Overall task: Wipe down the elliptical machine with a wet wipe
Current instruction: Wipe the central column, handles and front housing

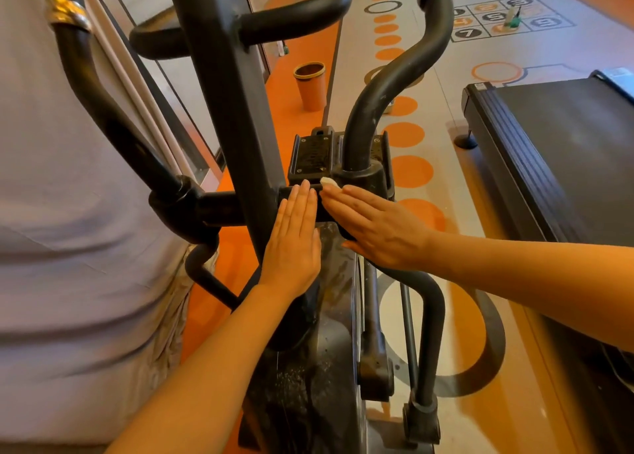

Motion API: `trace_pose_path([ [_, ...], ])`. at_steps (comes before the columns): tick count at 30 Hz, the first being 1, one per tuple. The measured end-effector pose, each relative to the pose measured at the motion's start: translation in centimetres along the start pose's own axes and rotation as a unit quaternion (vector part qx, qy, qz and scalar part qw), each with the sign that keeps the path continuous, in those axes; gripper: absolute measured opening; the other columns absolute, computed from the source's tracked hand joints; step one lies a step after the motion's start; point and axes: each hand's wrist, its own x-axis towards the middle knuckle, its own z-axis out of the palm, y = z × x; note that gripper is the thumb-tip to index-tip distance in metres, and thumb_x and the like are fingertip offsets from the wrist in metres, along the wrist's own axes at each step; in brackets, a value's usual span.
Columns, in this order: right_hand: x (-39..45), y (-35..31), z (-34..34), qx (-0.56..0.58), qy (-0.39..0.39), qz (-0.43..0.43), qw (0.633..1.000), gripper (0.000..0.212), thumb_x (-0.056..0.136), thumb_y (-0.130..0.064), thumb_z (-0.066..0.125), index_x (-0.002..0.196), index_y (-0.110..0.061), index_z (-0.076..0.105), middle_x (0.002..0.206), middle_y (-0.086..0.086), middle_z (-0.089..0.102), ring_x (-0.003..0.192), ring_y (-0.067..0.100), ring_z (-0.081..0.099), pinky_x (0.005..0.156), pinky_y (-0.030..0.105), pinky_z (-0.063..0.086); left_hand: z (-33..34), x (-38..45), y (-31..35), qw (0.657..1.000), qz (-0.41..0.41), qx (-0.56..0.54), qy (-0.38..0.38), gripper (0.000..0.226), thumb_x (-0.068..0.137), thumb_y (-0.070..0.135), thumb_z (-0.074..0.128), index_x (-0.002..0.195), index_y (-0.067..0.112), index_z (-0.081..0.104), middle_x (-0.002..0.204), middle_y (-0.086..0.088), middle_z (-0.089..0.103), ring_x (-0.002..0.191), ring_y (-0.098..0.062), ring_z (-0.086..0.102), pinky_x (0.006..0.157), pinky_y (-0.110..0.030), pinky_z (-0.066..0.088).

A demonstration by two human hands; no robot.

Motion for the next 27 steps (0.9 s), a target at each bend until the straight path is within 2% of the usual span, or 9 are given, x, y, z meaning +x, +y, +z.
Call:
trace_pose_path([
  [3,-2.5,0.0,0.9,-0.046,-0.048,-0.056,0.996,0.061,0.104,-0.036,0.021,0.154,-0.003,0.012,0.162,0.015,0.005,0.150,0.028,0.000,0.122,0.040,-0.004,-0.1,-0.1,0.1,1.000,-0.004,-0.013,0.000,0.065,0.100,0.017,0.038,0.155,0.007,0.005,0.165,-0.009,0.002,0.153,-0.022,0.002,0.124,-0.032,-0.003],
  [6,-4.1,0.2,1.1,-0.043,-0.042,-0.056,0.997,0.060,0.104,-0.035,0.025,0.155,-0.008,0.008,0.164,0.008,-0.002,0.151,0.023,-0.004,0.122,0.038,-0.004,-0.2,0.0,0.2,1.000,-0.003,-0.012,0.000,0.065,0.099,0.017,0.038,0.156,0.005,0.007,0.165,-0.009,0.002,0.153,-0.021,0.000,0.123,-0.030,-0.005],
  [9,-3.6,0.5,0.7,-0.024,-0.011,-0.002,1.000,0.063,0.104,-0.037,0.027,0.156,-0.011,0.005,0.164,0.007,-0.003,0.151,0.021,-0.003,0.123,0.037,-0.002,-0.2,0.0,0.3,1.000,-0.012,-0.016,-0.006,0.065,0.100,0.018,0.036,0.156,0.007,0.006,0.165,-0.007,-0.001,0.153,-0.019,-0.003,0.123,-0.028,-0.008],
  [13,-1.5,-0.7,0.2,0.019,0.052,0.147,0.988,0.065,0.104,-0.045,0.022,0.154,-0.004,0.010,0.161,0.016,0.004,0.150,0.028,0.002,0.123,0.041,0.005,-0.2,0.0,0.6,1.000,-0.017,-0.015,-0.002,0.063,0.100,0.024,0.028,0.155,0.007,0.004,0.165,-0.009,0.001,0.153,-0.021,-0.002,0.123,-0.030,-0.007],
  [15,-1.6,-2.5,1.1,0.041,0.059,0.173,0.982,0.068,0.103,-0.047,0.021,0.153,-0.001,0.010,0.161,0.018,0.002,0.150,0.030,0.002,0.122,0.043,0.008,-0.2,-0.1,0.7,1.000,-0.021,-0.014,-0.004,0.063,0.100,0.027,0.026,0.154,0.007,0.002,0.165,-0.011,0.002,0.153,-0.022,-0.001,0.123,-0.031,-0.007],
  [19,-4.6,-5.3,4.4,0.000,-0.009,0.104,0.995,0.066,0.103,-0.046,0.022,0.153,-0.005,0.014,0.163,0.011,-0.010,0.151,0.025,-0.003,0.122,0.039,-0.004,-0.2,-0.1,0.8,1.000,-0.027,-0.006,-0.016,0.062,0.100,0.030,0.023,0.154,0.009,0.001,0.165,-0.010,0.001,0.153,-0.021,-0.003,0.123,-0.035,-0.004],
  [21,-5.5,-5.4,5.2,-0.001,-0.020,0.089,0.996,0.065,0.103,-0.044,0.024,0.154,-0.007,0.011,0.163,0.009,-0.012,0.151,0.023,-0.003,0.122,0.038,-0.007,-0.3,-0.2,0.7,0.999,-0.026,-0.002,-0.019,0.062,0.100,0.030,0.024,0.154,0.010,0.000,0.165,-0.009,0.000,0.153,-0.020,-0.004,0.123,-0.036,-0.002],
  [24,-5.1,-4.7,4.9,0.014,0.027,0.112,0.993,0.065,0.103,-0.041,0.027,0.155,-0.008,0.005,0.163,0.009,-0.010,0.151,0.023,-0.001,0.122,0.038,-0.004,-0.4,-0.2,0.7,0.999,-0.027,-0.008,-0.021,0.062,0.100,0.031,0.023,0.154,0.011,-0.001,0.165,-0.008,0.000,0.153,-0.019,-0.005,0.123,-0.033,-0.005],
  [27,-2.9,-3.6,3.2,0.087,0.119,0.226,0.963,0.067,0.103,-0.040,0.031,0.152,-0.002,0.008,0.161,0.015,-0.007,0.150,0.028,0.001,0.122,0.042,0.005,-0.3,-0.2,0.9,0.999,-0.030,-0.014,-0.020,0.062,0.100,0.031,0.022,0.154,0.010,-0.001,0.165,-0.009,0.000,0.153,-0.019,-0.005,0.123,-0.032,-0.007],
])
